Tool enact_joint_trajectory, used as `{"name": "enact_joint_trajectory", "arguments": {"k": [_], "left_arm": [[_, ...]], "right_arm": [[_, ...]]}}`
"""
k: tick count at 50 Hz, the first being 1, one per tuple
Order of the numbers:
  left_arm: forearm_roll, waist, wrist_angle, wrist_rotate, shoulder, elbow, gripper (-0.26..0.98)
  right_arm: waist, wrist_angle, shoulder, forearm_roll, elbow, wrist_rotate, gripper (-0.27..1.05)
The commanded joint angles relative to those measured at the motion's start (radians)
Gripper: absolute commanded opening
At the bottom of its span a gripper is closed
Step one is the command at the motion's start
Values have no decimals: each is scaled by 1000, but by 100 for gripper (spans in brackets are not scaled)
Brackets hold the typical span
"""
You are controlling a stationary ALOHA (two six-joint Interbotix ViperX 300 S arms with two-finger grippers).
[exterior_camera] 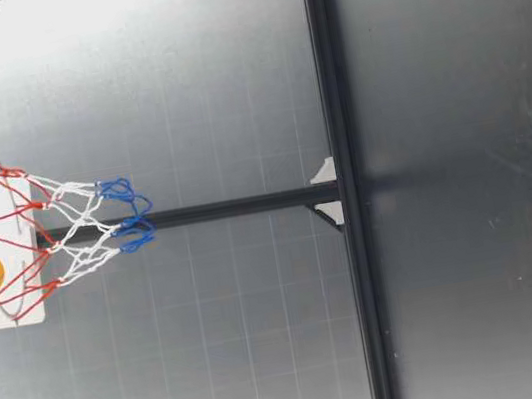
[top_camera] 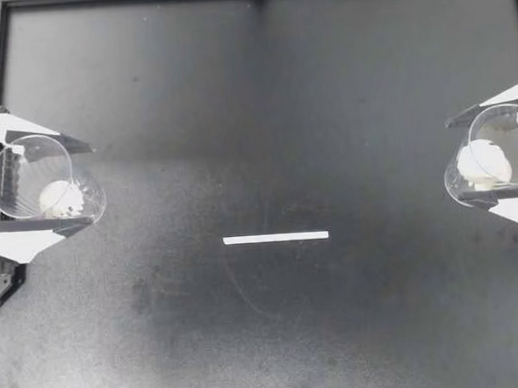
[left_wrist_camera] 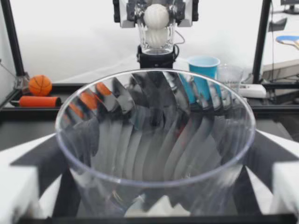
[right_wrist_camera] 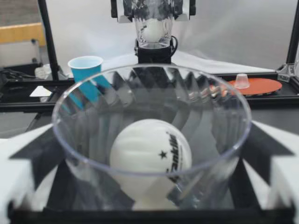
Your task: Transfer one of the two balls in the right glass into the left glass, then transfer it back to the right glass.
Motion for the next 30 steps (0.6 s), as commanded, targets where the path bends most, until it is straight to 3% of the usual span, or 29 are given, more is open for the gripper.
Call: {"name": "enact_joint_trajectory", "arguments": {"k": [1,8,12,24,30], "left_arm": [[-2,-15,-12,12,20,-3,12],[-8,-15,-40,0,69,-9,10],[-11,-15,-58,6,115,-29,17],[-12,-15,-189,9,318,-101,52],[-12,-15,-250,0,399,-127,63]], "right_arm": [[-5,-6,9,-2,-15,-5,2],[-5,-14,54,-3,-35,-12,4],[-8,-14,106,-3,-72,-12,12],[-81,-18,285,-8,-198,-81,50],[-115,-40,327,-6,-245,-135,52]]}}
